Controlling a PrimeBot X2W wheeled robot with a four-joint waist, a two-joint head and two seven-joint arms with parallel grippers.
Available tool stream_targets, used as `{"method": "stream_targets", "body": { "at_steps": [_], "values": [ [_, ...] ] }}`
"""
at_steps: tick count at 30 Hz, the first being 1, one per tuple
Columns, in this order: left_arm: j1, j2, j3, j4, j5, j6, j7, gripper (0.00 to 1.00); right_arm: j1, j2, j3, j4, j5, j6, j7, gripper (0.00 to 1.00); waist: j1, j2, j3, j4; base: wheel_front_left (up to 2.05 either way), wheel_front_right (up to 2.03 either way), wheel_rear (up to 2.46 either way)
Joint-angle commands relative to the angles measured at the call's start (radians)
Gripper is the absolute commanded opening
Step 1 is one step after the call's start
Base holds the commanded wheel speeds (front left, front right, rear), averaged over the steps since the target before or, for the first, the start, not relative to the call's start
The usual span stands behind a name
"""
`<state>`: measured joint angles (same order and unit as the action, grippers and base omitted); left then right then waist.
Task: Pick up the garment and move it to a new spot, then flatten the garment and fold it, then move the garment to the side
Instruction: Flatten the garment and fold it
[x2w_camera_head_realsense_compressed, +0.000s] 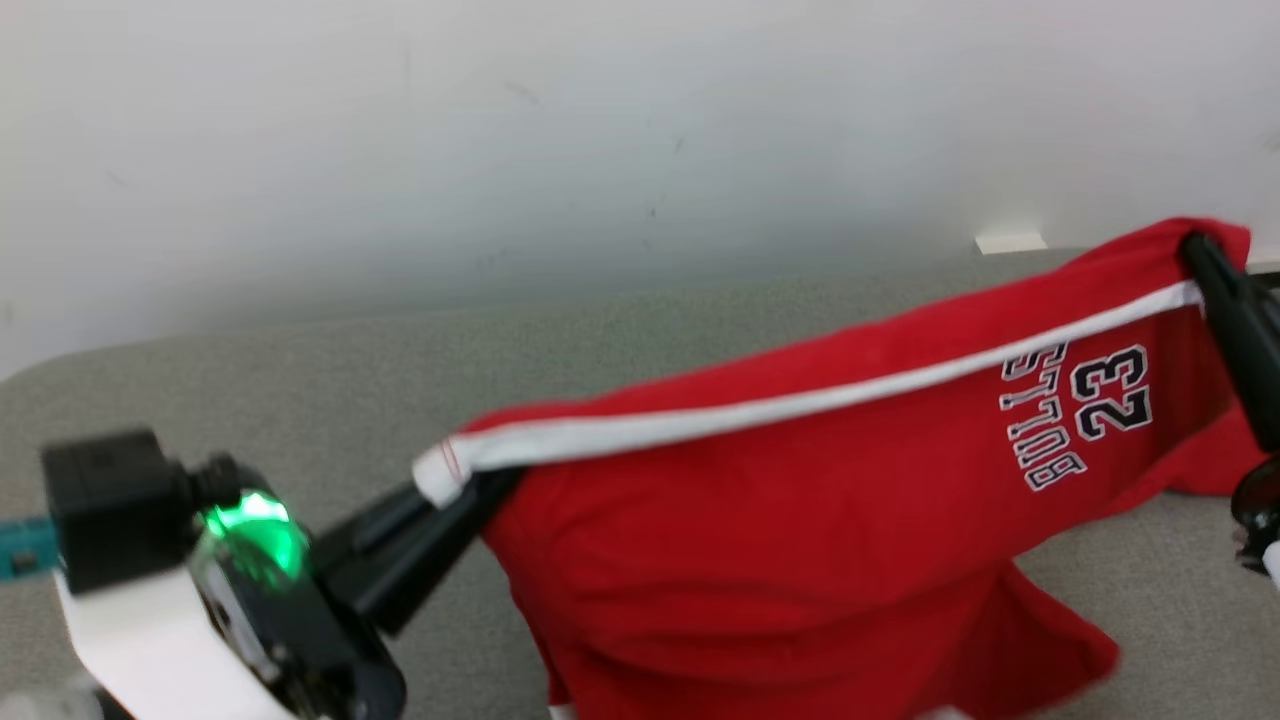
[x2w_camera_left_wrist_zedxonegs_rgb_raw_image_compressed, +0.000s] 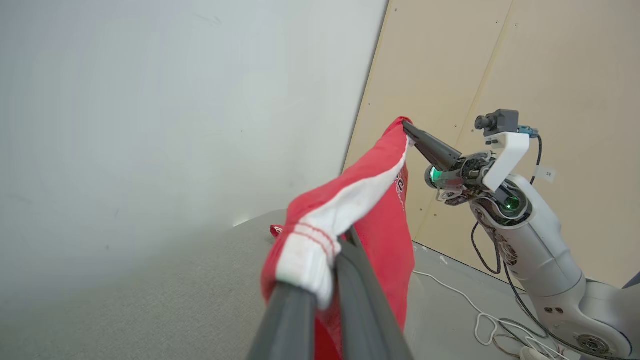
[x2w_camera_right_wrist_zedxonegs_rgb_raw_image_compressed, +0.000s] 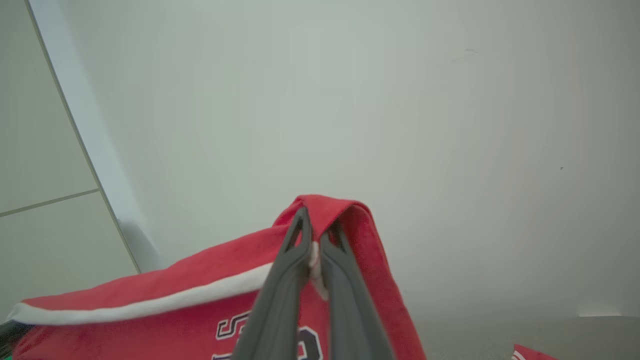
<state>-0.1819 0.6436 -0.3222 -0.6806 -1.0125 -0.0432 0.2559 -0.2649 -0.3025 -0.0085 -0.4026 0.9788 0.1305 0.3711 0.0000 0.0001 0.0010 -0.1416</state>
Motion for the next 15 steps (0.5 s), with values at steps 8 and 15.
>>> {"method": "stream_targets", "body": {
  "at_steps": [8,15],
  "values": [
    [-0.372,-0.005,0.024,0.203,-0.001,-0.016,0.1,0.0,-0.255,0.178,-0.089,0.039,-0.161,0.0,0.17,0.0,0.0,-0.0001,0.184,-0.012,0.0,0.0,0.0],
    [-0.737,-0.073,0.012,0.596,0.153,-0.033,0.029,0.0,-0.62,0.248,-0.069,0.322,-0.329,-0.001,0.104,0.0,0.0,-0.0001,0.35,-0.012,0.0,0.0,0.0]
  ]
}}
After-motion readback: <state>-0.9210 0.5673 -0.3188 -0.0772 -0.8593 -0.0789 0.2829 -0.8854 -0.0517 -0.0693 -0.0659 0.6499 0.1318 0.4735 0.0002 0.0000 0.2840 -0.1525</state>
